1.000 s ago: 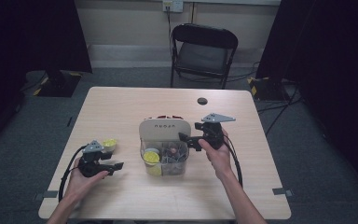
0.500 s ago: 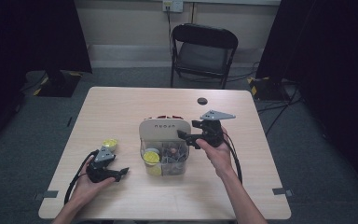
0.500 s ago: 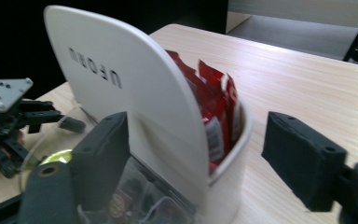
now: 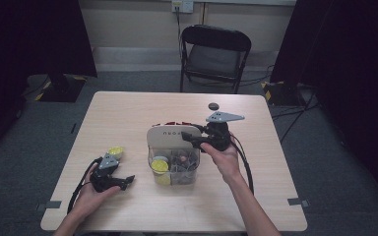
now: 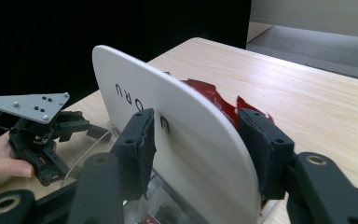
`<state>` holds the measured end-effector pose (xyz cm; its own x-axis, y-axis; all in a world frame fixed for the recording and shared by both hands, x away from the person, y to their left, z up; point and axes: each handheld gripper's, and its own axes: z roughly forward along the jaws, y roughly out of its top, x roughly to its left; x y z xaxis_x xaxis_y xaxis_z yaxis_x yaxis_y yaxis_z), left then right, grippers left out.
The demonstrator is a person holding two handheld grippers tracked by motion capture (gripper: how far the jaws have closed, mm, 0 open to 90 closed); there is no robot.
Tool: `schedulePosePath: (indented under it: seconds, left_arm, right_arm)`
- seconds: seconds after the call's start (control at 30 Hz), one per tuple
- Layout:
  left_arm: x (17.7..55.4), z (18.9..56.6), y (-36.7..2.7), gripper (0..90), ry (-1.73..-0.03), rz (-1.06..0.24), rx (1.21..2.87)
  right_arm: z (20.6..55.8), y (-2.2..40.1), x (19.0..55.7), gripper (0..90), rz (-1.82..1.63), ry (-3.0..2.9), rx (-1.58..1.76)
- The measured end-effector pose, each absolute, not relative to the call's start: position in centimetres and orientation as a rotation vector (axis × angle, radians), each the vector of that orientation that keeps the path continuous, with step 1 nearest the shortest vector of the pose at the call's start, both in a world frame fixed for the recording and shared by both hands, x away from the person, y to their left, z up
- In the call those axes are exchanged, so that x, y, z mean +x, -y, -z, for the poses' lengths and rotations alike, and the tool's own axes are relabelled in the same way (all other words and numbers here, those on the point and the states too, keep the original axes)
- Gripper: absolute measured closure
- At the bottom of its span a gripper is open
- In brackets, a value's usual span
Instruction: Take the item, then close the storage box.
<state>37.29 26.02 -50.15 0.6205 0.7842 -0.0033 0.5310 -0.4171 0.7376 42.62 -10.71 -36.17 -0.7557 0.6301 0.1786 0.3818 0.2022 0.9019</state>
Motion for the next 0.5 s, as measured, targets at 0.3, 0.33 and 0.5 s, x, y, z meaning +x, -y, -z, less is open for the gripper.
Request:
schedulePosePath:
  seconds: [0.3,0.33,0.5]
  left_arm:
    - [37.36,50.17,-26.0,15.1,-1.024,-0.453,2.119]
    - [37.35,50.17,-26.0,15.1,-1.024,-0.453,2.119]
    - [37.35,50.17,-26.0,15.1,-1.025,-0.451,2.12]
  right_arm:
    - [35.85,10.86,41.77,45.3,-1.595,-2.263,0.941]
    - [35.84,10.86,41.73,45.1,-1.604,-2.266,0.944]
    - [35.92,11.09,41.53,44.3,-1.621,-2.281,0.946]
